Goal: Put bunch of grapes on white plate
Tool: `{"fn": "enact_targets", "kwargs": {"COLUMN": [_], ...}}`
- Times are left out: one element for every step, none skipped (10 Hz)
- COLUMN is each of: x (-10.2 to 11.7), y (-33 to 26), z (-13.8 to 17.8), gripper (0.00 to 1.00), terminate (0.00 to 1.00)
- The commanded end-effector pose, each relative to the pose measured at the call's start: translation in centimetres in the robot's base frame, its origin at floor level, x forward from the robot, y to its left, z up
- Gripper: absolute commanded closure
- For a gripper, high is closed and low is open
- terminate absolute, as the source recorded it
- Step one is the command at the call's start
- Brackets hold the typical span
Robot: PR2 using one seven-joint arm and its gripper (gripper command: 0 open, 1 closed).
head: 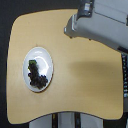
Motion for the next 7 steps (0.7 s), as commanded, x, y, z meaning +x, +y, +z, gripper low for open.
{"fn": "enact_targets", "kwargs": {"x": [-1.7,-2.0,-2.4,-3.0,-3.4,-4.0,-4.3], "y": [-7.6,-8.8,-9.6,-10.3,-10.5,-10.8,-11.4], "z": [2.0,2.4,2.7,3.0,2.9,2.8,2.6], "gripper": [0.00,0.00,0.00,0.00,0.00,0.00,0.00], "terminate": [0.00,0.00,0.00,0.00,0.00,0.00,1.00]}}
